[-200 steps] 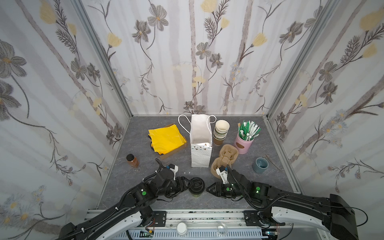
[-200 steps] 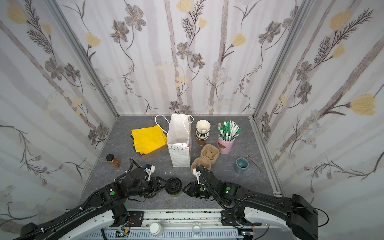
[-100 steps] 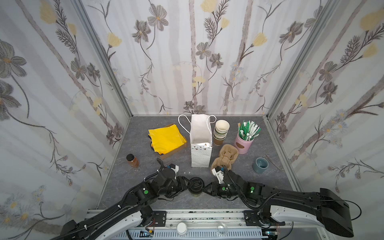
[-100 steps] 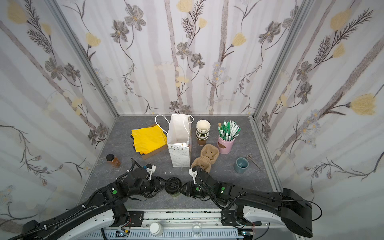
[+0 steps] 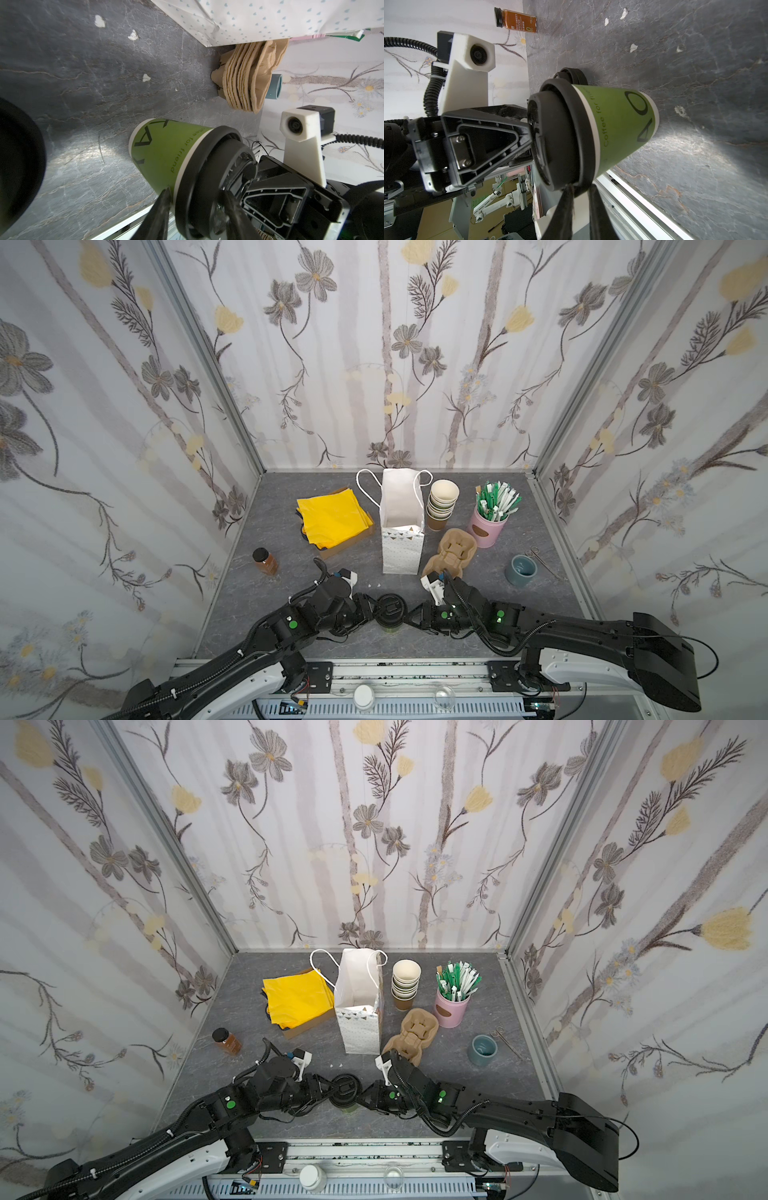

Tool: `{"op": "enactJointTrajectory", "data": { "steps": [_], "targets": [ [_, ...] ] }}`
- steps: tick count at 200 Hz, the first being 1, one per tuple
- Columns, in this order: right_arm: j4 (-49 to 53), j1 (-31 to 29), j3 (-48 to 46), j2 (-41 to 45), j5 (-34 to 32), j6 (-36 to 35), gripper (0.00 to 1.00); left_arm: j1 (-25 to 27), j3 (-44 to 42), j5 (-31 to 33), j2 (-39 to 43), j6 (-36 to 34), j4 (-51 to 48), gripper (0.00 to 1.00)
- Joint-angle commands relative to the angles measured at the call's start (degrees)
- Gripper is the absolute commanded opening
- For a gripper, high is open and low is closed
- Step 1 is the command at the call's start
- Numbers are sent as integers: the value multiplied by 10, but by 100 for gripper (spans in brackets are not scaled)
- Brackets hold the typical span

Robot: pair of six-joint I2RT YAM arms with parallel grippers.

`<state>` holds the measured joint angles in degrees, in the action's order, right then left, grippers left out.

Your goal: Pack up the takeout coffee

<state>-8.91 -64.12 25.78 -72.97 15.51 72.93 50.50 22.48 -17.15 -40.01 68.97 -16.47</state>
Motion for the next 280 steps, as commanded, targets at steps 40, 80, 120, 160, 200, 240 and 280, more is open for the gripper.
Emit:
{"op": "enactJointTrajectory", "data": {
  "steps": [40,80,120,160,200,240,280],
  "targets": [
    [148,2,47,-20,-38,-27,15,0,-9,-7,2,1,5,41],
    [134,3,70,48,-77,-23,31,0,-5,0,10,2,5,43],
    [124,27,59,50,-98,-17,31,0,-3,-2,17,2,6,49],
    [82,31,65,16,-82,-19,35,-1,7,-1,26,-2,9,55],
    [62,34,63,-8,-73,-19,37,0,4,20,25,4,8,50],
    [48,37,62,-21,-62,-21,37,0,8,20,6,-7,8,46],
    [45,40,60,-33,-55,-22,32,0,12,15,-10,-15,9,44]
  ]
}}
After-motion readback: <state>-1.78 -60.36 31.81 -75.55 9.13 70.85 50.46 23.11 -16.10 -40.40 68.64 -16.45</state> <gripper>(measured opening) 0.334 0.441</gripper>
